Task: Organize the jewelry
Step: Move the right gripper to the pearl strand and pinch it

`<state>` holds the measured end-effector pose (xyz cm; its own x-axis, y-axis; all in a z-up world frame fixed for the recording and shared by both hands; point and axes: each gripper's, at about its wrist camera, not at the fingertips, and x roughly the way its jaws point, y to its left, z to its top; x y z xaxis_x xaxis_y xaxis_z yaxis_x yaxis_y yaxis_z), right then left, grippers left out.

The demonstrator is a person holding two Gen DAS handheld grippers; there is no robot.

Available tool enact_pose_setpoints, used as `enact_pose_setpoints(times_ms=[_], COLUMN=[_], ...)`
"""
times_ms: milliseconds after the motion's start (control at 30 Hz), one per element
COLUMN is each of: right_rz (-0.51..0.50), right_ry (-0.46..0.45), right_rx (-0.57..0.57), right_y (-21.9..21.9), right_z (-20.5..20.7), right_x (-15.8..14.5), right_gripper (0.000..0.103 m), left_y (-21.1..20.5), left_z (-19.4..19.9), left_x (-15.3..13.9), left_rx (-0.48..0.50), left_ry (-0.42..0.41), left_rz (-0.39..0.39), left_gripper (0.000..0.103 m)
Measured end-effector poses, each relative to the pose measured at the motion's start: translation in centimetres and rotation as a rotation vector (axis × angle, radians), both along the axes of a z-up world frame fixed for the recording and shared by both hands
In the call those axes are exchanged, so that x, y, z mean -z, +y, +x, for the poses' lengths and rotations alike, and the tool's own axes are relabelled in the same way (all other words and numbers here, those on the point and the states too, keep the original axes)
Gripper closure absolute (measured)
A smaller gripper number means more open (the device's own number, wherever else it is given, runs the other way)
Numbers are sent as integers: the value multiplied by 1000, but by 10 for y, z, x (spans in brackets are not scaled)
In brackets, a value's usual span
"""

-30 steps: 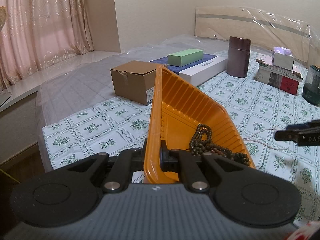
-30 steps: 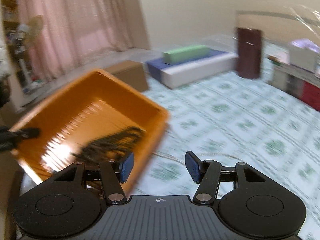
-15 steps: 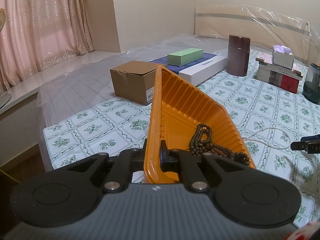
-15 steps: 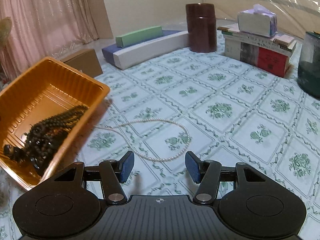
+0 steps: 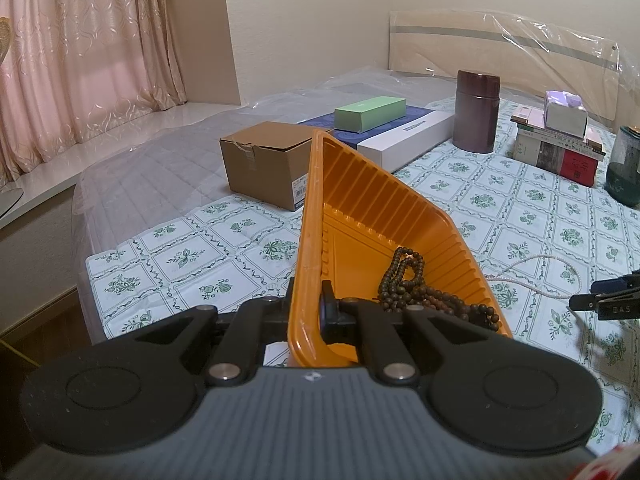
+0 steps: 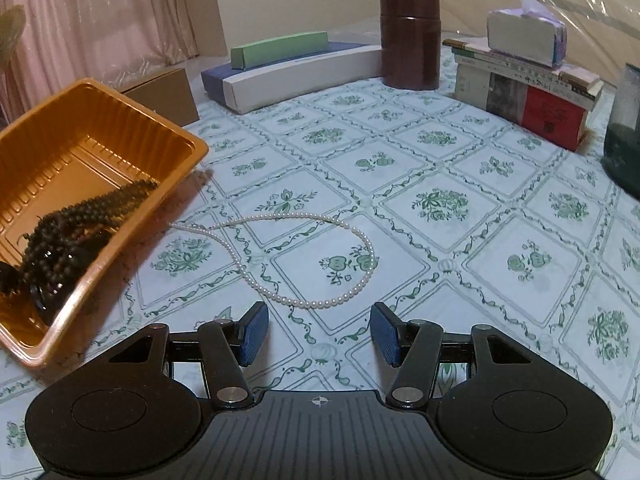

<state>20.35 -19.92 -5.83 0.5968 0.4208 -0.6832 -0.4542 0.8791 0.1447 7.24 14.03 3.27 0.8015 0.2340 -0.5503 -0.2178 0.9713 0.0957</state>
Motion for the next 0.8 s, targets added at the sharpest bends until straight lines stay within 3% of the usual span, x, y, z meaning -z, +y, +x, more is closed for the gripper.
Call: enact_pose_setpoints(times_ms=[400, 600, 700, 800], right_rz=[24, -36, -66, -71], right_ry=[-7, -49, -65, -61], right_rx=[47, 56, 46, 56], right_y=[0, 7, 11, 9], right_z=[29, 41, 41, 40], right_x=[4, 8, 9, 7], right_gripper=[47, 71, 101, 101], left_y=[1, 1, 1, 1], left_z=[0, 1, 1, 1], left_x=[1, 1, 1, 1], left_rx=[-1, -2, -3, -2], left_ry=[1, 2, 2, 2], left_rz=[-2, -1, -2, -2], left_gripper=[96, 96, 96, 96])
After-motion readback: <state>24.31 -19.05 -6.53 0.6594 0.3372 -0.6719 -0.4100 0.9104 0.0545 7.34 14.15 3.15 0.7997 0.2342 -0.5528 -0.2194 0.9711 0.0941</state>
